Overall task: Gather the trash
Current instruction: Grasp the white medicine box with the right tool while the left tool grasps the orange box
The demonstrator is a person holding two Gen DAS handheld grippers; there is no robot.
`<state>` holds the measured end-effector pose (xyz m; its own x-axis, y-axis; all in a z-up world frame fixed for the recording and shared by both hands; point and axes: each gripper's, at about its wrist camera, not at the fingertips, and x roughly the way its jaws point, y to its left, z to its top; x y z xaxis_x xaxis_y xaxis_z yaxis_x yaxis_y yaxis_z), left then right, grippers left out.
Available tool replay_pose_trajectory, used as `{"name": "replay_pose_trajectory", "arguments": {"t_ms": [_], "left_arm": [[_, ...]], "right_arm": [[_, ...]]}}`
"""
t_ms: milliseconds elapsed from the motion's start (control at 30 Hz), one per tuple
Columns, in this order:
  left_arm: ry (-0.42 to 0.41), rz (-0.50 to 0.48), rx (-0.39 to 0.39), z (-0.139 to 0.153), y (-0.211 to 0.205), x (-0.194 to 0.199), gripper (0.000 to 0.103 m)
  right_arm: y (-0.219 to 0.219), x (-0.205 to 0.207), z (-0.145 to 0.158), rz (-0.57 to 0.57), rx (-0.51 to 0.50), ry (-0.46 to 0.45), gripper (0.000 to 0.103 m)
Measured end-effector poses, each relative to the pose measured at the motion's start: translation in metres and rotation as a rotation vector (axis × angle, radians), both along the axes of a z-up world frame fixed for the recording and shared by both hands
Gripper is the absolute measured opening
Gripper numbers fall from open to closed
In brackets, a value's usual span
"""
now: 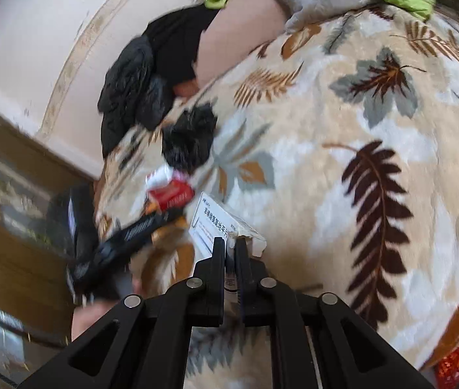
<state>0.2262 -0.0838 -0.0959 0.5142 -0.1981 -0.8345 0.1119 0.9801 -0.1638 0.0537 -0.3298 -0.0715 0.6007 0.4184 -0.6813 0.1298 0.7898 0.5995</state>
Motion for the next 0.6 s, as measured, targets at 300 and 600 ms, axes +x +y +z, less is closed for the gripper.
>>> {"name": "replay_pose_trajectory", "arguments": {"t_ms": [300,600], "left_arm": [[0.007,-0.045,0.001,0.005,0.037,-0.015,0.049],[0.044,-0.118,-0.03,0.011,0.075,-0.075,0.05]], "right_arm": [[-0.002,-0.007,0.014,0.027,-0.124,-0.039,0.043],[0.019,0.047,-0.017,0.298,-0.253,-0.002,0.065]]}}
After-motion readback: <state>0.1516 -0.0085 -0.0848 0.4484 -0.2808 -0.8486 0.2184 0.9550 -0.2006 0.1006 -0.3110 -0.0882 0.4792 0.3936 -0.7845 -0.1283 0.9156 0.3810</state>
